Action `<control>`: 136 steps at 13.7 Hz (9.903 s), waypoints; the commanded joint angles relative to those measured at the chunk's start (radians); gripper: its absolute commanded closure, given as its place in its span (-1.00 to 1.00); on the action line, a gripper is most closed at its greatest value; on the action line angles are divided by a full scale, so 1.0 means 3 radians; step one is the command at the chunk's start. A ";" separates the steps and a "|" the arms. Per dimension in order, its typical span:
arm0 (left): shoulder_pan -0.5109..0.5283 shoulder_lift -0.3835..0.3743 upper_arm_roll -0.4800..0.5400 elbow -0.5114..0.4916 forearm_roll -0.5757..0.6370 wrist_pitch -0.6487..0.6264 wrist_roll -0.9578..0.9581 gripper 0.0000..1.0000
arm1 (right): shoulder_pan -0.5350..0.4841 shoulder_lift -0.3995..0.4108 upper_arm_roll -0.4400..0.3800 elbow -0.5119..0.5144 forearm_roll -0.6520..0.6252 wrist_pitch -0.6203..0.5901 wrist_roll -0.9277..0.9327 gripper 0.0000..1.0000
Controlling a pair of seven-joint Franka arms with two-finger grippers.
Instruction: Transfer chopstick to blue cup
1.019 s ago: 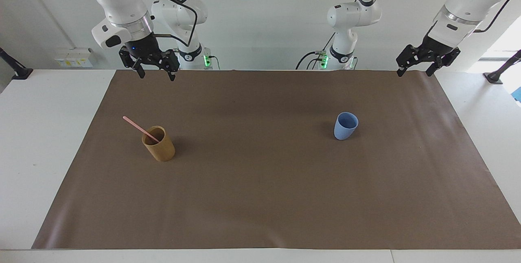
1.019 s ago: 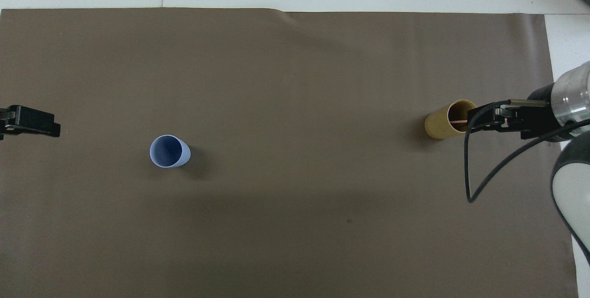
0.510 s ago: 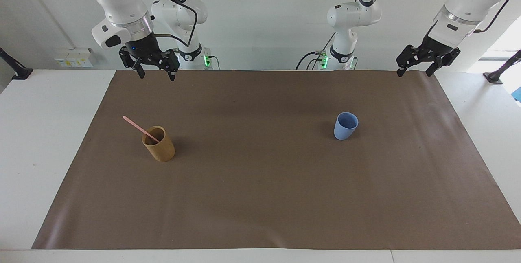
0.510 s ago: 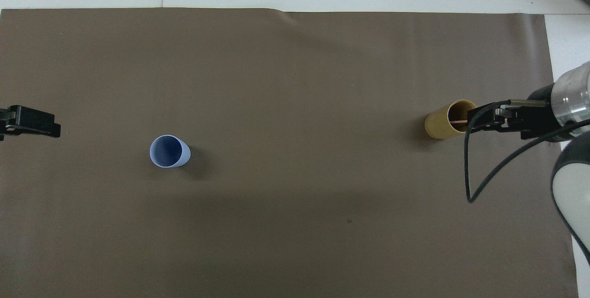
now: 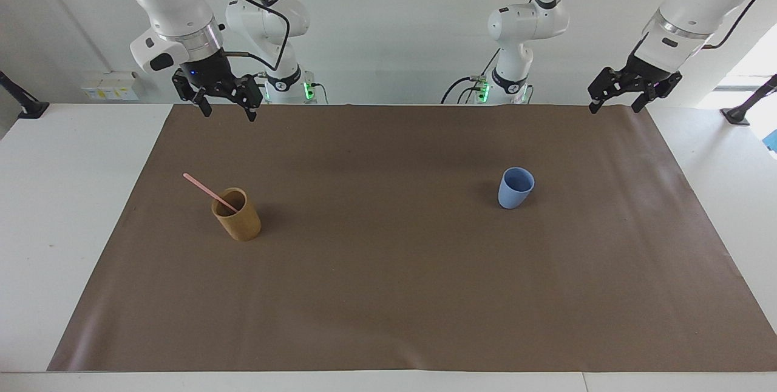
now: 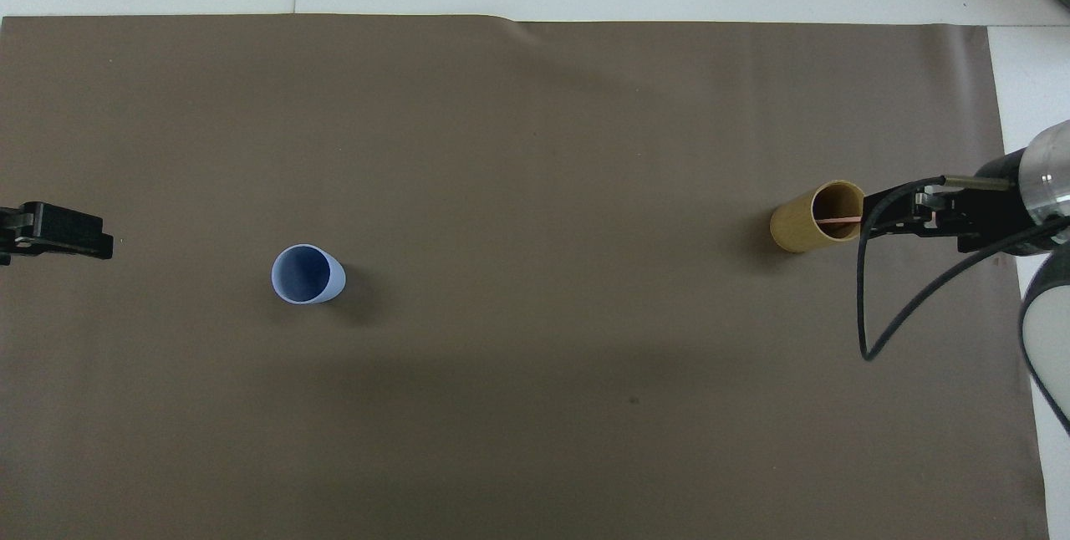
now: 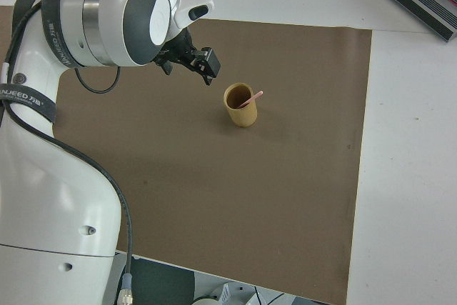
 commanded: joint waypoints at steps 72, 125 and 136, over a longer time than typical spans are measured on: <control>-0.2429 0.1387 -0.0052 -0.0482 -0.0082 0.2168 -0.2906 1.00 | -0.1146 0.0013 -0.0006 -0.1378 0.1427 0.1747 -0.2515 -0.34; -0.0087 0.0002 0.0065 0.0316 0.0132 -0.0312 0.0192 -1.00 | 0.0598 -0.0109 0.0668 -0.0207 0.0067 0.0868 0.0756 1.00; -0.0087 0.0002 0.0142 0.0331 0.0142 -0.0312 0.0162 -1.00 | 0.0746 -0.0104 0.0833 -0.0610 0.0026 0.1282 0.0926 1.00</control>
